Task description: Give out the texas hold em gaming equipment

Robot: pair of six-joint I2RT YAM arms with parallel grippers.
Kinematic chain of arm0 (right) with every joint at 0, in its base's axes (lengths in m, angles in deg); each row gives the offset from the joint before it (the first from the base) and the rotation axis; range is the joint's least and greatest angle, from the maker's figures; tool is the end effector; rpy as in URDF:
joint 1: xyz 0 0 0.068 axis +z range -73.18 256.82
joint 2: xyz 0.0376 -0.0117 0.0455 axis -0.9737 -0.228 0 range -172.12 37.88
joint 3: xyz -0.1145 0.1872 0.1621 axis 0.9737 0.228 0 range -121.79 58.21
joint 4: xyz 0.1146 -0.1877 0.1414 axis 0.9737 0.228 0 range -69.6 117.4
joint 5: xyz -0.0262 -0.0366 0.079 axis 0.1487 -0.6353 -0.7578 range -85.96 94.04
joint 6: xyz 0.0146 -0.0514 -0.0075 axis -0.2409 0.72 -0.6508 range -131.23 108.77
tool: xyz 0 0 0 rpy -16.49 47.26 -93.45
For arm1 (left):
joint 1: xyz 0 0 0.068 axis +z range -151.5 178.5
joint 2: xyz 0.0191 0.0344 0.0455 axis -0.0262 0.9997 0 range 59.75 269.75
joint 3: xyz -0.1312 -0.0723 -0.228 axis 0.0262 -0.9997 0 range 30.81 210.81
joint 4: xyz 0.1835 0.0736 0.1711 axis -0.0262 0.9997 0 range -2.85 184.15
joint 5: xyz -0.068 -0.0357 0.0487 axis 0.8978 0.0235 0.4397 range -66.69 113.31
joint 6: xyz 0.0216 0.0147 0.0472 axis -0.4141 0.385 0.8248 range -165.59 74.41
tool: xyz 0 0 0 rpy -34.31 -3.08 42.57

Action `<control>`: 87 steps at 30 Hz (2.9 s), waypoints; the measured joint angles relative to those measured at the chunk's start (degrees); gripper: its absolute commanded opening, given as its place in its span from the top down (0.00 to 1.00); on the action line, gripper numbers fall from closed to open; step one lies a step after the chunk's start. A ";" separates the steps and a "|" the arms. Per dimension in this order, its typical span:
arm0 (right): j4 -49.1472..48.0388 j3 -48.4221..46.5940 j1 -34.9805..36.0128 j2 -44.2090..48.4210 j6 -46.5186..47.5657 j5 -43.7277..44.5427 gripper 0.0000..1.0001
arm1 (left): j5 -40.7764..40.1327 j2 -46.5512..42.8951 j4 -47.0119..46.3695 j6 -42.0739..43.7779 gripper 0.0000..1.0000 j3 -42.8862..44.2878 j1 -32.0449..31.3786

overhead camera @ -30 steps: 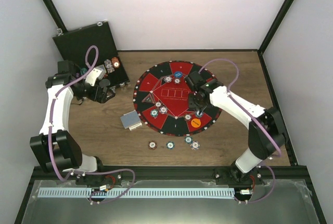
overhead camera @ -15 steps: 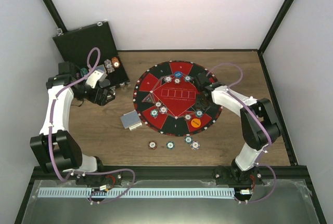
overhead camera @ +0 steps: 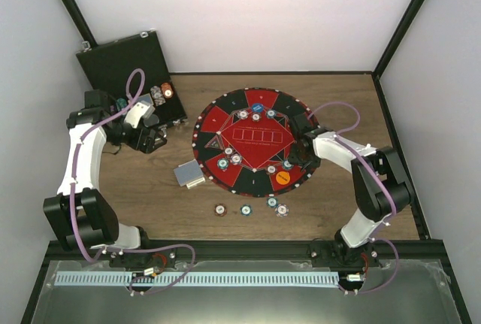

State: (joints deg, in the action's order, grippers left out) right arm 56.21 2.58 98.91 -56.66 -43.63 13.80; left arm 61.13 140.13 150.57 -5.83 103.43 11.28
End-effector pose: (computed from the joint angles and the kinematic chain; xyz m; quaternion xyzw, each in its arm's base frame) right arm 0.2783 0.1065 0.1642 0.1000 0.9825 -0.0143 0.1563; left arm 0.2582 0.0361 0.3034 0.2692 0.8952 -0.2182 0.2802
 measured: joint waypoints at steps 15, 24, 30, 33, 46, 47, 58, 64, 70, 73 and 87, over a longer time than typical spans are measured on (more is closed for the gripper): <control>1.25 -3.82 0.02 6.19 -1.14 -1.14 0.14 | -4.81 -0.63 2.01 8.94 0.00 -7.26 -4.74; -0.37 -9.51 7.41 8.68 -1.88 -5.20 0.14 | -9.97 -4.61 -2.10 8.39 0.00 -14.34 -14.99; -4.63 -9.57 12.96 8.68 -2.19 -14.16 0.16 | -15.10 -6.10 -7.63 8.07 0.00 -19.28 -21.51; -7.08 -9.42 13.44 8.68 -2.36 -19.10 0.17 | -17.88 -6.10 -9.84 8.59 0.00 -20.65 -23.61; -11.45 -4.11 15.21 8.79 -3.65 -25.44 0.17 | -26.80 -2.16 -15.19 10.60 0.00 -22.56 -26.08; -11.47 -4.00 15.30 8.79 -3.65 -25.46 0.16 | -26.95 -2.14 -15.23 10.67 0.00 -22.64 -26.12; -11.54 -3.85 15.85 8.81 -3.61 -25.40 0.14 | -27.12 -1.97 -16.04 11.02 0.00 -23.43 -27.32; -11.32 -3.85 16.44 9.35 -3.43 -25.40 0.13 | -27.74 -0.94 -17.14 10.99 0.00 -23.58 -27.39; -10.91 -3.85 16.68 10.23 -3.41 -25.40 0.13 | -28.44 0.57 -17.94 10.97 0.00 -23.67 -27.41; -10.69 -3.85 16.72 10.62 -3.39 -25.38 0.13 | -28.79 1.22 -18.49 10.82 0.00 -23.96 -27.41; -10.45 -3.85 16.76 12.39 -3.39 -25.38 0.13 | -30.14 3.69 -20.94 9.97 0.00 -25.44 -27.47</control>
State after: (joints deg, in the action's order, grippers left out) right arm 45.76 -1.27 115.67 -44.27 -47.02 -11.58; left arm 30.99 143.82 129.63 4.14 77.99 -16.20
